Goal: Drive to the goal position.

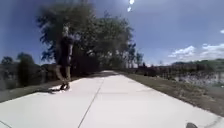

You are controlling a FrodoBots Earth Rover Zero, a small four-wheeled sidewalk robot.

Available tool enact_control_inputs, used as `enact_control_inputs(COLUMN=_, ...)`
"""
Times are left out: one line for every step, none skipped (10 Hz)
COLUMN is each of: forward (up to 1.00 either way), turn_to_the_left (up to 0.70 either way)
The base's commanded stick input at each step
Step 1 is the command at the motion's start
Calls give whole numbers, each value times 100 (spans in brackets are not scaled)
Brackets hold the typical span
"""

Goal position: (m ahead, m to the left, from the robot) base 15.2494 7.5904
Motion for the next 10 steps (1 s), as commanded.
enact_control_inputs(forward=70, turn_to_the_left=0)
enact_control_inputs(forward=70, turn_to_the_left=0)
enact_control_inputs(forward=70, turn_to_the_left=0)
enact_control_inputs(forward=70, turn_to_the_left=0)
enact_control_inputs(forward=70, turn_to_the_left=0)
enact_control_inputs(forward=70, turn_to_the_left=0)
enact_control_inputs(forward=70, turn_to_the_left=-5)
enact_control_inputs(forward=70, turn_to_the_left=-35)
enact_control_inputs(forward=70, turn_to_the_left=-35)
enact_control_inputs(forward=70, turn_to_the_left=-17)
